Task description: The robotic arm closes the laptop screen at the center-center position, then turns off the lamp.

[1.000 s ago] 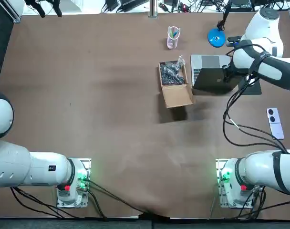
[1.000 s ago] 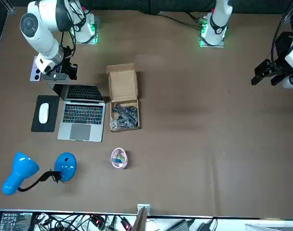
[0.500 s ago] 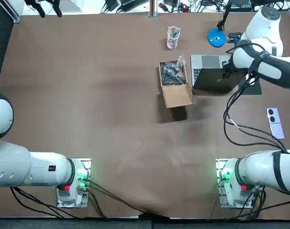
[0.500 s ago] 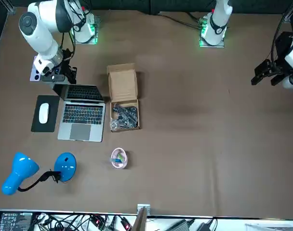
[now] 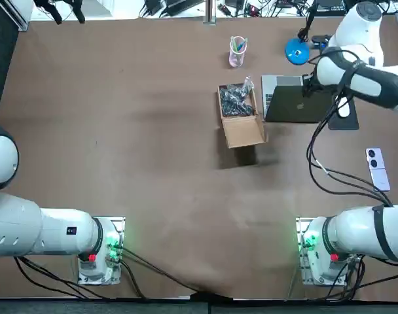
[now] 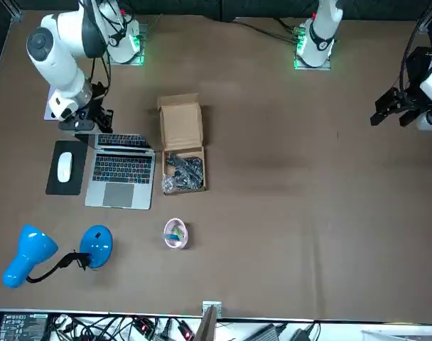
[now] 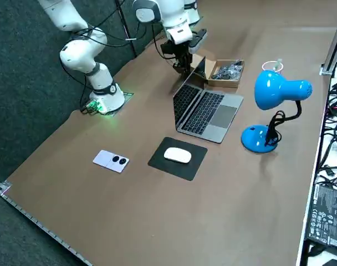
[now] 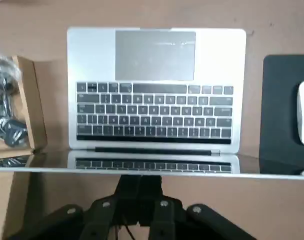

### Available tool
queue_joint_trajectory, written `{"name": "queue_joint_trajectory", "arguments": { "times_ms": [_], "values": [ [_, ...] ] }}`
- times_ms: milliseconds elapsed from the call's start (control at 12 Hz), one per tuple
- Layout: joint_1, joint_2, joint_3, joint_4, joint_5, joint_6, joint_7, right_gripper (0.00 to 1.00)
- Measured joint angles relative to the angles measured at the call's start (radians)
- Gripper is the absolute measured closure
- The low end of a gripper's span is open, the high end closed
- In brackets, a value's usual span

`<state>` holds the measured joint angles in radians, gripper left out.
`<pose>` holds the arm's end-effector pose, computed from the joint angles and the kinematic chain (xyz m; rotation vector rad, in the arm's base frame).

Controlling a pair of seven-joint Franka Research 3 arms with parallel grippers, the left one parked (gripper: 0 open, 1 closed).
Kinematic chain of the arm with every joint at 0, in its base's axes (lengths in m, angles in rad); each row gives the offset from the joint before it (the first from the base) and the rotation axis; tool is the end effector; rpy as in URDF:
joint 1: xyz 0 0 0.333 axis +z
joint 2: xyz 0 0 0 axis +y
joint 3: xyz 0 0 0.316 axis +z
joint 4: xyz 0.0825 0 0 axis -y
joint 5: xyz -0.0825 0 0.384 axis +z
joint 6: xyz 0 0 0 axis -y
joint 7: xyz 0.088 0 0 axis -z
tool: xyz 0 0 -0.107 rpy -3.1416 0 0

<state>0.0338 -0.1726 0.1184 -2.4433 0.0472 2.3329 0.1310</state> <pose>0.4629 0.0718 0.3723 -3.1169 0.0179 -0.0914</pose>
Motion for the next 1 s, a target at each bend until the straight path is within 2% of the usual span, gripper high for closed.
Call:
{"name": "queue_joint_trajectory", "arguments": {
  "times_ms": [333,1000],
  "values": [
    [-0.009,0.087,-0.004,0.094,0.000,0.011,0.002,0.99],
    [-0.038,0.331,-0.009,0.262,0.000,0.088,0.003,0.99]
  ]
}}
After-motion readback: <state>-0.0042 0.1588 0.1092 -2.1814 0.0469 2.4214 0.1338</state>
